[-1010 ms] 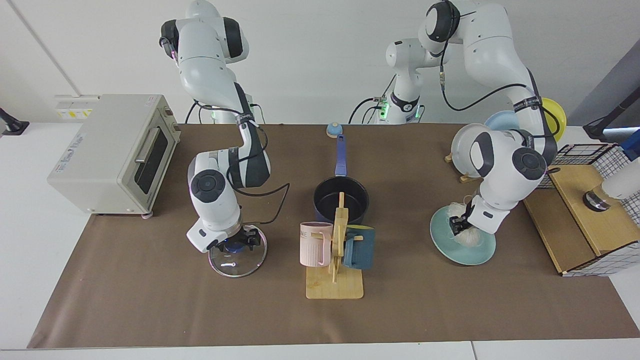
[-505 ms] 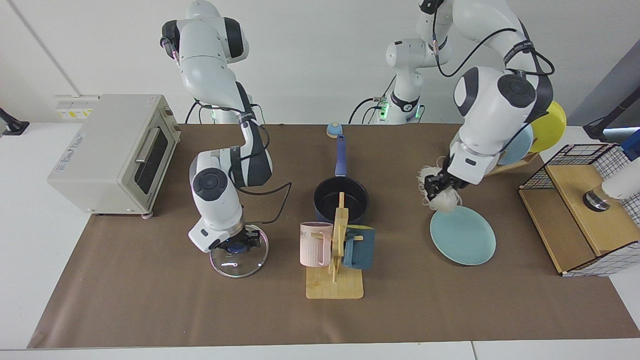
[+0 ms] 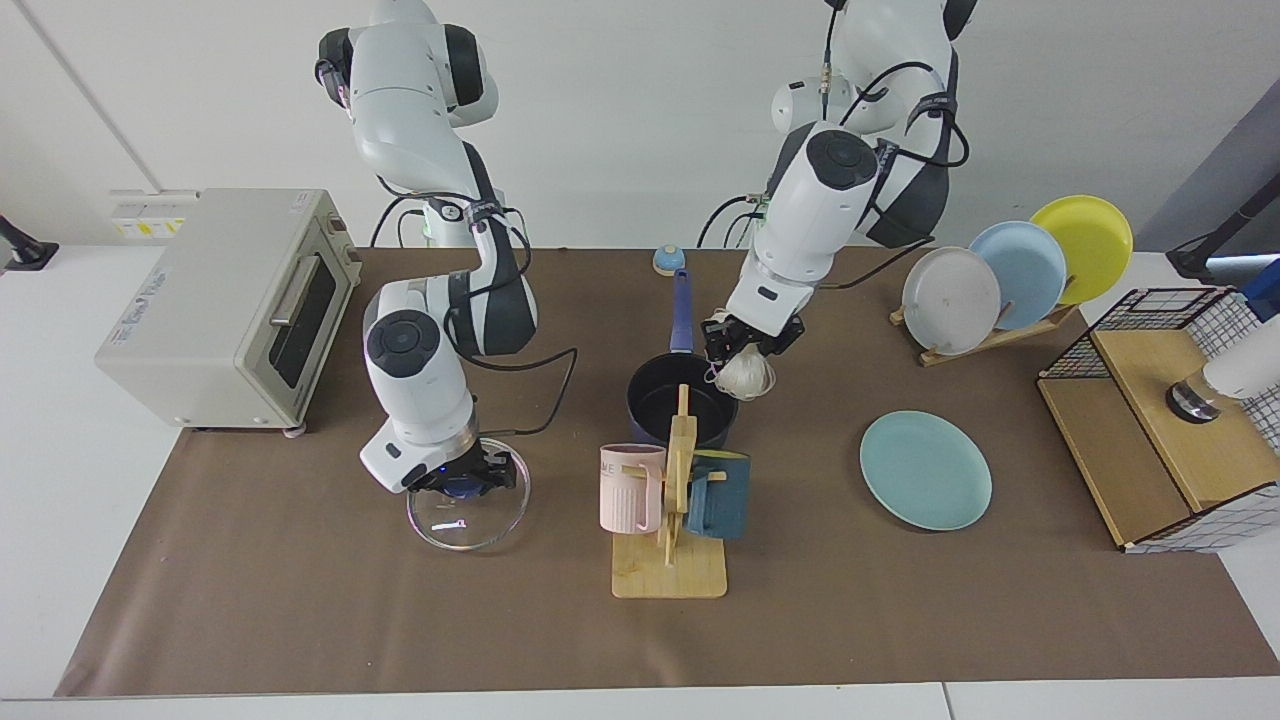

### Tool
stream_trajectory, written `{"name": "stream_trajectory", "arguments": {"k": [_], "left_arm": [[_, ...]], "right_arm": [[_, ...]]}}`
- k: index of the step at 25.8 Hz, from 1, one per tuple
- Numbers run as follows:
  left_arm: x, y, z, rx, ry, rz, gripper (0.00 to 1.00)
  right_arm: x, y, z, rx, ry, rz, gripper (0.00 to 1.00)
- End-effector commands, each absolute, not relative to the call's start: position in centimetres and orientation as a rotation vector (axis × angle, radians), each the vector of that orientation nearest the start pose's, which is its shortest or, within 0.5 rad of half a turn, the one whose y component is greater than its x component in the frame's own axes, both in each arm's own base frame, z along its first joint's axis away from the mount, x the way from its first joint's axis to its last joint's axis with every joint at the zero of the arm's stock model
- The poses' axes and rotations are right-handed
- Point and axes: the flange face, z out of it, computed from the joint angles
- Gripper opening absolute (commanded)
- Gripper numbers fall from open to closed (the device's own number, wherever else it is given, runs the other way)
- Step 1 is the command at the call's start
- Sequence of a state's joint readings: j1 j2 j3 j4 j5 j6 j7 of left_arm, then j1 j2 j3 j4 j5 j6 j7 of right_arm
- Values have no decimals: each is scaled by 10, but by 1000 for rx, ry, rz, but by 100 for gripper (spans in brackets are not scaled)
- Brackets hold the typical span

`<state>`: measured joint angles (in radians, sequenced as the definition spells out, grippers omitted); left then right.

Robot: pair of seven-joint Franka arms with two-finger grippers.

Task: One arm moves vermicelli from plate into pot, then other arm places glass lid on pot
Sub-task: 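Carry the vermicelli with the left gripper over the black saucepan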

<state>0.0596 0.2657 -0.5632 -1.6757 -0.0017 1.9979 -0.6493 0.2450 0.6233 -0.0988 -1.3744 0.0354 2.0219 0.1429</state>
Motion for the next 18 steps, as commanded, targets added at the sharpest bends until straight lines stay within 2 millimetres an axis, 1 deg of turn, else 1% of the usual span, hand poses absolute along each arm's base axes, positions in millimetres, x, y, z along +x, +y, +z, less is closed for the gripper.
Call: {"name": "stream_trajectory", "arguments": {"k": [1,3,5,8,10,12,14,16,18], "left_arm": [[573,-296,451,-3350,-302,-6,0],[571,-310,438,-3365,-308,1,0],[568,-320,426,-3367,-301,29,0],[575,-327,408,-3347,-318,10,0],[573,-334,398,-3312,-338,-18,0],[568,-344,388,-3294,-309,-18,0],[570,-346,375,-3301,-306,-7,0],[573,-347,373,-3314,-309,-29,0],[571,-348,370,-3311,-306,-25,0]], "right_arm": [[706,115,395,-3149,-73,-49,0],[704,113,410,-3142,-85,-76,0],[702,110,419,-3139,-84,-90,0],[694,106,428,-3139,-78,-78,0],[687,103,431,-3139,-74,-61,0],[679,102,433,-3139,-75,-51,0],[671,98,437,-3138,-69,-43,0],[664,96,443,-3135,-69,-45,0],[655,94,447,-3134,-73,-35,0]]}}
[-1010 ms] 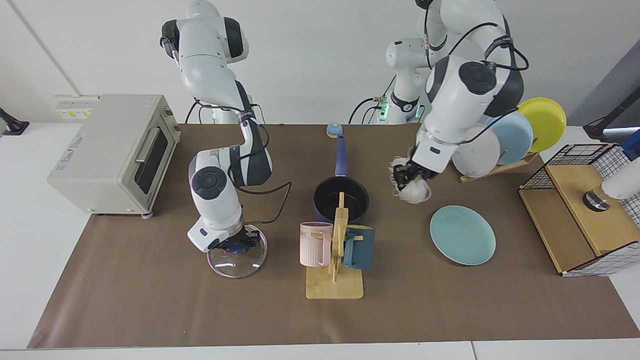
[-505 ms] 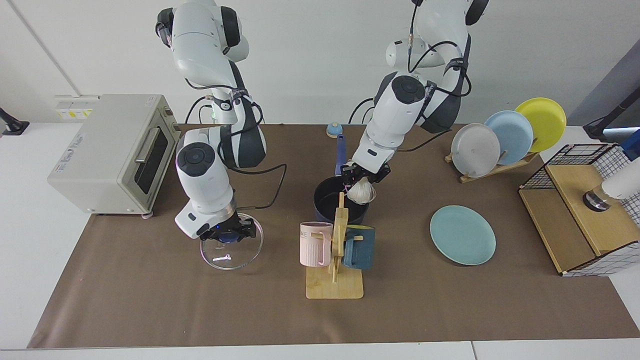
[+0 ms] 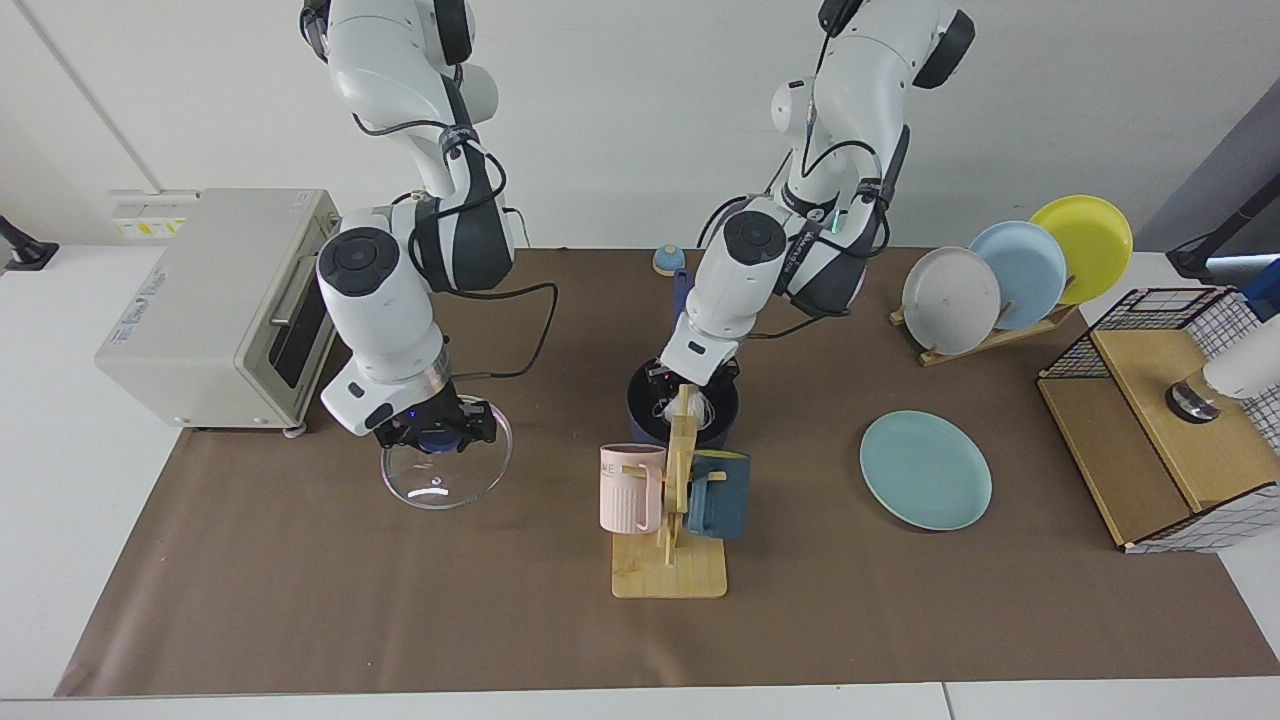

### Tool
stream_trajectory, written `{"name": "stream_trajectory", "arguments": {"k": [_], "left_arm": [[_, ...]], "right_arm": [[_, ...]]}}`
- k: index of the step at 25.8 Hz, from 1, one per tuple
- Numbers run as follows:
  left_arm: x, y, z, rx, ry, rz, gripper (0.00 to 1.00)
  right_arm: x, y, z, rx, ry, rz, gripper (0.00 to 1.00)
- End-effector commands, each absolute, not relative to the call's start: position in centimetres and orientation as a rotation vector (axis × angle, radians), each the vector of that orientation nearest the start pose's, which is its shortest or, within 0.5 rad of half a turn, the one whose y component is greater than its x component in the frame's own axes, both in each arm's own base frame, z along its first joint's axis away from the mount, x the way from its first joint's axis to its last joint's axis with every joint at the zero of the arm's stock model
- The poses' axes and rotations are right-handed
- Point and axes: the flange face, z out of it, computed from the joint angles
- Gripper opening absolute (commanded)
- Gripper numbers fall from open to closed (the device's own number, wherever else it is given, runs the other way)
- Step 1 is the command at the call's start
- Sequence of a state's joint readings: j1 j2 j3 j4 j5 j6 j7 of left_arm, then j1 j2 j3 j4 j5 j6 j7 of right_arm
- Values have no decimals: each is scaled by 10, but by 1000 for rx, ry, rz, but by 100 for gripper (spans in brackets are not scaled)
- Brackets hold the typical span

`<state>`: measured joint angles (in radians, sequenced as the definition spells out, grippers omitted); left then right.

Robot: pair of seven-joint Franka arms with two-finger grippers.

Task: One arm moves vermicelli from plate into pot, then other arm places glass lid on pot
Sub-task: 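Carry the vermicelli with the left gripper over the black saucepan, then release the vermicelli into the saucepan and withdraw the left gripper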

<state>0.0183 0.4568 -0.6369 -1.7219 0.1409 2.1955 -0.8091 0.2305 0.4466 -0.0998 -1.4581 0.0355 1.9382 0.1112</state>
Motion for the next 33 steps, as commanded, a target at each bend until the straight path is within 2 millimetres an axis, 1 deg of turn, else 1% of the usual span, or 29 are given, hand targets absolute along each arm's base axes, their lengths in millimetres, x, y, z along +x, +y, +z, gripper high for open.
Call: {"name": "stream_trajectory", "arguments": {"k": [1,4,6,9,11,12,13,14,15,16,17,18,20,21,26,28,29,31,32,33], "left_arm": [[569,-348,368,-3309,-304,-19,0],[569,-346,358,-3296,-276,-19,0],[567,-343,351,-3285,-259,-15,0],[567,-341,346,-3278,-253,-8,0],[567,-341,342,-3274,-242,-4,0],[567,-341,339,-3271,-235,-8,2],[566,-342,338,-3272,-229,-22,8],[564,-342,334,-3274,-220,-30,18],[562,-343,331,-3279,-230,-35,40],[563,-342,331,-3281,-238,-39,81],[563,-342,331,-3279,-240,-35,92],[562,-342,331,-3276,-240,-34,100],[563,-341,335,-3266,-237,-26,100],[565,-338,340,-3254,-239,-25,100],[588,-318,383,-3208,-263,-2,100],[592,-309,407,-3197,-257,16,100],[593,-301,420,-3197,-267,34,100],[590,-290,449,-3225,-264,56,100],[587,-287,460,-3237,-239,62,100],[588,-273,470,-3235,-236,71,100]], "right_arm": [[650,92,451,-3132,-72,-30,0],[635,91,456,-3129,-72,-17,0],[629,90,457,-3129,-69,7,0],[623,89,453,-3130,-68,39,0],[623,90,452,-3130,-68,39,0],[622,90,452,-3130,-61,41,0],[622,92,453,-3130,-58,39,0],[621,96,453,-3130,-61,39,0],[621,97,453,-3130,-58,39,0],[621,100,453,-3128,-57,37,0],[621,102,453,-3127,-52,38,0],[620,104,454,-3125,-41,36,0],[619,110,455,-3126,-27,34,0],[618,114,456,-3125,-17,32,0],[615,128,457,-3126,0,33,0],[614,133,457,-3125,14,33,0],[613,139,458,-3123,17,30,0],[610,150,459,-3119,39,32,0],[608,156,459,-3117,58,34,0],[606,164,462,-3112,78,30,0]]}}
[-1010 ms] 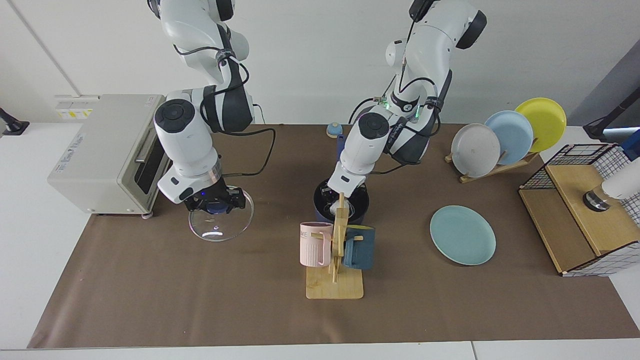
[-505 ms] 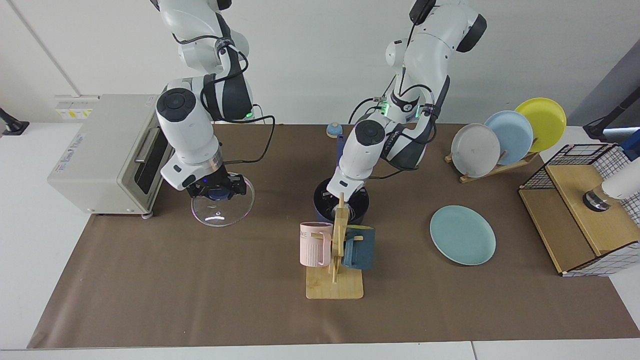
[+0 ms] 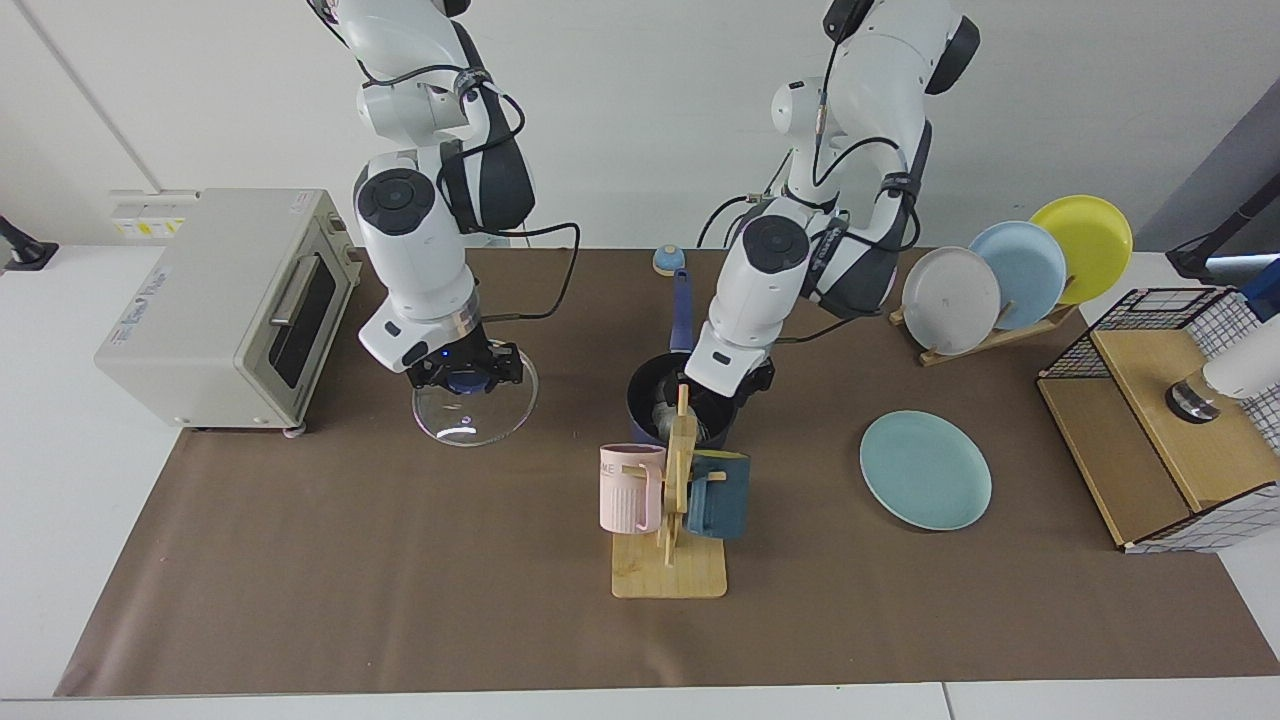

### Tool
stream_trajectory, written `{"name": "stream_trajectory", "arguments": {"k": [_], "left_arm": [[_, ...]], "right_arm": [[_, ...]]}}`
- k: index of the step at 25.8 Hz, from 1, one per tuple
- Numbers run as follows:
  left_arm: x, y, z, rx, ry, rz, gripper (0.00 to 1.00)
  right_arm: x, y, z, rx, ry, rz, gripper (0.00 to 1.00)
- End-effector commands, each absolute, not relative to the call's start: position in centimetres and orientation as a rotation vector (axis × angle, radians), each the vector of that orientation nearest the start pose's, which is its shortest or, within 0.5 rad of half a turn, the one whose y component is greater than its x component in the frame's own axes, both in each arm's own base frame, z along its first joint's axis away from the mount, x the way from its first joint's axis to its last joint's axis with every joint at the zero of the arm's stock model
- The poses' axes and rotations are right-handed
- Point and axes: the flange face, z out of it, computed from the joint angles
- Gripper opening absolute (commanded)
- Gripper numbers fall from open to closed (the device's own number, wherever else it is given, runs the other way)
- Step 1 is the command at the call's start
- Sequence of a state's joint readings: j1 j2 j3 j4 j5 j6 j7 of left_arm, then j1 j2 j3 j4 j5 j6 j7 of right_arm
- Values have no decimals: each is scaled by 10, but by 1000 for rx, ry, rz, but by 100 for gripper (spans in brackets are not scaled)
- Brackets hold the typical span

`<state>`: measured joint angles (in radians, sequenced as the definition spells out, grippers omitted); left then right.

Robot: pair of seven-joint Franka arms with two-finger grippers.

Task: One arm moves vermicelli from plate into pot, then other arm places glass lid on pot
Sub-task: 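Release the vermicelli into the saucepan and withdraw the left gripper, then carry the glass lid with the right gripper over the saucepan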

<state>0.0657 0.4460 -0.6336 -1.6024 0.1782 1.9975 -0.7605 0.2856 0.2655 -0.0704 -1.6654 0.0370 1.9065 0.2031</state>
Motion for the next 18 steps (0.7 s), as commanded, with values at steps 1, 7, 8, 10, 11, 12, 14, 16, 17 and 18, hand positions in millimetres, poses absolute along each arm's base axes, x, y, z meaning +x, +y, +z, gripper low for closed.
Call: {"name": "stream_trajectory", "arguments": {"k": [1,7,8,10,11,12,14,16,17,18], "left_arm": [[588,-261,480,-3234,-238,79,100],[577,-205,534,-3212,-158,69,100],[575,-194,541,-3206,-154,72,100],[568,-172,561,-3196,-136,67,100],[563,-162,569,-3190,-122,67,100],[560,-146,577,-3182,-108,70,100],[559,-118,583,-3177,-70,81,100],[559,-97,588,-3178,-35,86,100],[558,-89,590,-3176,-22,89,100],[558,-76,591,-3175,-19,95,100]], "right_arm": [[603,173,463,-3109,92,27,0],[585,235,466,-3099,206,28,0],[582,244,467,-3094,225,29,0],[578,262,468,-3087,259,31,0],[575,271,468,-3087,273,35,0],[572,282,468,-3088,279,35,0],[567,306,466,-3102,295,22,0],[563,330,465,-3110,329,8,0],[560,340,462,-3119,343,20,0],[558,349,455,-3127,361,43,0]]}}
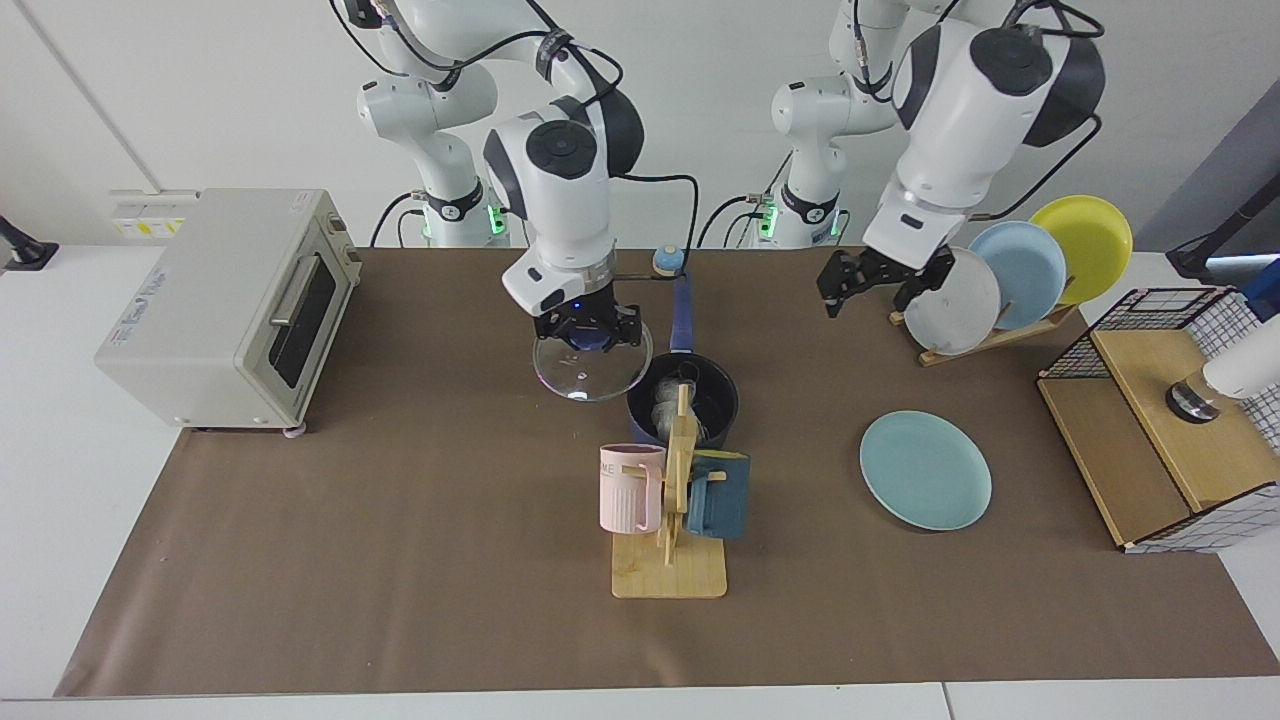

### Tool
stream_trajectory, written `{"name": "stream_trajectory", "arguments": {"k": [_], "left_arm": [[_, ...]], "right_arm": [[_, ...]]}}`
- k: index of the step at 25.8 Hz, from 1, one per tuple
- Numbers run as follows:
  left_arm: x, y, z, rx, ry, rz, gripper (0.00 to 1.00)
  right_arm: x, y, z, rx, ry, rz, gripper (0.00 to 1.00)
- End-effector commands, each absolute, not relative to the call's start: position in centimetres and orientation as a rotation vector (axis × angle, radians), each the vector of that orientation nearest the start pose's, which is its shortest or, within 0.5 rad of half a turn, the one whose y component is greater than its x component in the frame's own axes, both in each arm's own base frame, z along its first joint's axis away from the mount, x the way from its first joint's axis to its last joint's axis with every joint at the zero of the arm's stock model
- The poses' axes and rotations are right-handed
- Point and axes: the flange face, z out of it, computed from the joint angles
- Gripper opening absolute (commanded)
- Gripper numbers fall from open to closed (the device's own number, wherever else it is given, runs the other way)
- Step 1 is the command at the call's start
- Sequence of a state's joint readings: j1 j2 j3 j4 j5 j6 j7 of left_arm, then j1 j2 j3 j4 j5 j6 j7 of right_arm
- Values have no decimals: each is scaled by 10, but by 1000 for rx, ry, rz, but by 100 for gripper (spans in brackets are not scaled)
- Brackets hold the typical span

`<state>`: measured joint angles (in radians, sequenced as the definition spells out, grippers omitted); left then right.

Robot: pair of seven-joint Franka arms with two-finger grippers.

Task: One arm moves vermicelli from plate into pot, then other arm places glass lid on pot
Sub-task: 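Carry the glass lid with the right gripper over the saucepan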

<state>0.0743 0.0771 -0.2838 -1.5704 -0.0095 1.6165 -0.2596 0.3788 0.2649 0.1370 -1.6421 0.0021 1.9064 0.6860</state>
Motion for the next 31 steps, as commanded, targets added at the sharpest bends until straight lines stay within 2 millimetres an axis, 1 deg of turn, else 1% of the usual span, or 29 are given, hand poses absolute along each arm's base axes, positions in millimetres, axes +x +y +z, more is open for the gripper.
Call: {"name": "stream_trajectory", "arguments": {"k": [1,3,4,6,9,10,12,13,16,20,22,26,31], "left_arm": [[558,-64,591,-3174,-10,94,100],[558,-39,592,-3176,56,88,100],[559,-30,591,-3176,85,91,100],[558,-22,593,-3173,108,88,100],[560,-20,593,-3157,113,63,100],[560,-15,593,-3150,103,65,100],[560,-2,593,-3140,77,67,100],[560,0,592,-3140,70,70,100],[562,-4,594,-3142,72,53,100],[562,-12,595,-3143,91,53,100],[561,-11,598,-3143,87,46,100],[561,-7,599,-3142,77,43,100],[561,-8,599,-3142,82,41,100]], "right_arm": [[559,356,452,-3130,372,55,0],[563,371,449,-3119,403,46,0],[562,381,445,-3115,414,46,0],[566,400,439,-3106,430,39,0],[572,421,427,-3105,454,20,0],[574,427,423,-3107,456,12,0],[579,429,416,-3107,459,1,0],[581,428,411,-3108,463,2,0],[588,430,406,-3120,458,-22,0],[591,436,398,-3132,442,-42,0],[593,437,394,-3133,445,-40,0],[595,438,394,-3122,447,-58,0],[596,439,393,-3116,448,-74,0]]}}
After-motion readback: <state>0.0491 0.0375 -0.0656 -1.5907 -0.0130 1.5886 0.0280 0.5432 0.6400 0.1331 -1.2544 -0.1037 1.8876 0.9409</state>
